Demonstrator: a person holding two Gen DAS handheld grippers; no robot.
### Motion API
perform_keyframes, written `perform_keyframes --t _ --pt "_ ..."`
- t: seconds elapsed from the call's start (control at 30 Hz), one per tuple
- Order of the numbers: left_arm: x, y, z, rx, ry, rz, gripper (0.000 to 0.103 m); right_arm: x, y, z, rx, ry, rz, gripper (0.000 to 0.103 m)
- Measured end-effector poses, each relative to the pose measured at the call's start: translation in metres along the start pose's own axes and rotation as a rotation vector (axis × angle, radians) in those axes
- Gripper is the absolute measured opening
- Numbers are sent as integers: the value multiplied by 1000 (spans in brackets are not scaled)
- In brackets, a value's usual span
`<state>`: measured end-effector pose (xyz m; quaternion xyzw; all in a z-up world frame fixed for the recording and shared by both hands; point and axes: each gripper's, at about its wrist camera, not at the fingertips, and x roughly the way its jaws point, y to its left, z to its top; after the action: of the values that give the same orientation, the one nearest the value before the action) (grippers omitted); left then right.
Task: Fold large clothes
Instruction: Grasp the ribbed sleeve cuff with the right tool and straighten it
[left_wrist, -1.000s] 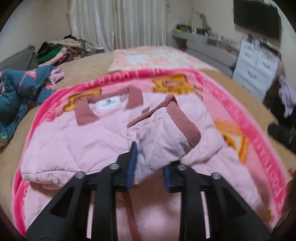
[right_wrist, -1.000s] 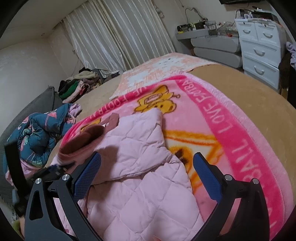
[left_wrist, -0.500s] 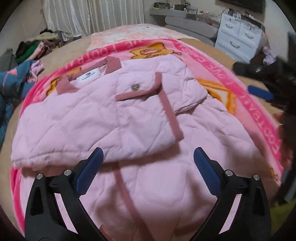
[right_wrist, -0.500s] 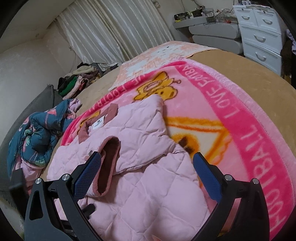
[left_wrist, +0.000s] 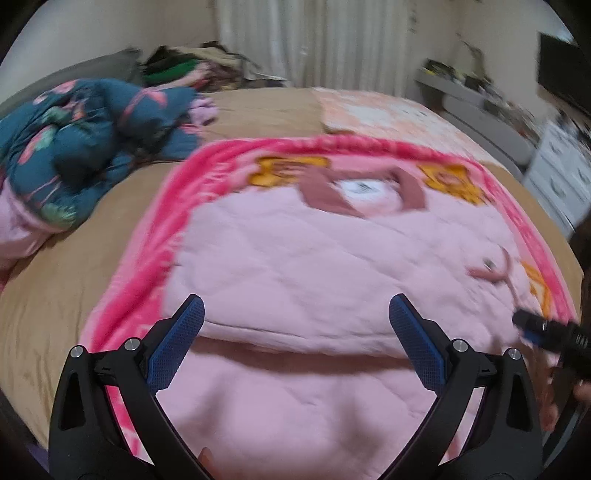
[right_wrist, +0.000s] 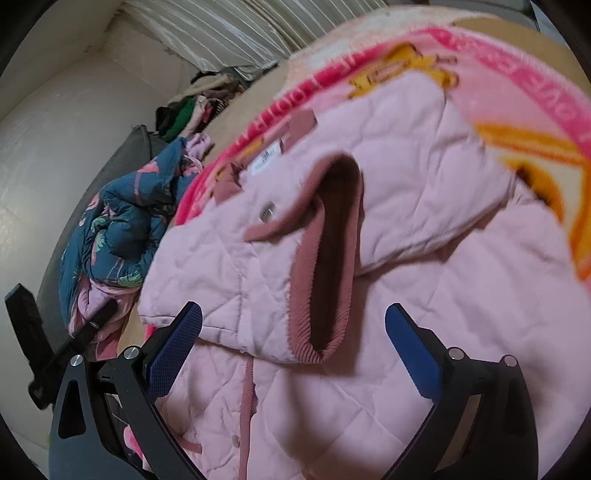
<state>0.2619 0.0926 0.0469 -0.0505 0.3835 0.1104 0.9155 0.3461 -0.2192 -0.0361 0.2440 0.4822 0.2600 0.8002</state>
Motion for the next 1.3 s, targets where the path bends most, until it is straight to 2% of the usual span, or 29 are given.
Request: perform_keyframes --t 0.07,0.13,0.17,0.23,0.3,0.47,0.63,0.93,1.17,1.3 --pt "2 14 3 -31 -4 21 94 8 -5 -2 15 15 -1 83" --pt "6 28 6 -59 -6 53 94 9 -8 0 6 20 9 48" --pt "7 34 7 -69 -4 66 94 11 -8 1 5 25 31 39" --pt "11 45 10 -100 1 66 94 5 0 5 -38 6 42 23" --pt "13 54 11 -128 4 54 94 -7 14 13 -122 -38 33 18" --pt "25 58 19 -140 17 48 94 -52 47 43 -374 -215 -18 15" --pt "42 44 30 -109 36 36 94 -54 45 65 -488 -260 -122 15" --pt "76 9 36 -88 83 -20 94 -18 -1 66 -364 -162 -185 15" --pt "96 -11 36 -48 133 -34 94 -15 0 64 -347 -150 -194 15" --pt "115 -14 28 -31 200 -14 94 -12 -1 64 -331 -133 -215 19"
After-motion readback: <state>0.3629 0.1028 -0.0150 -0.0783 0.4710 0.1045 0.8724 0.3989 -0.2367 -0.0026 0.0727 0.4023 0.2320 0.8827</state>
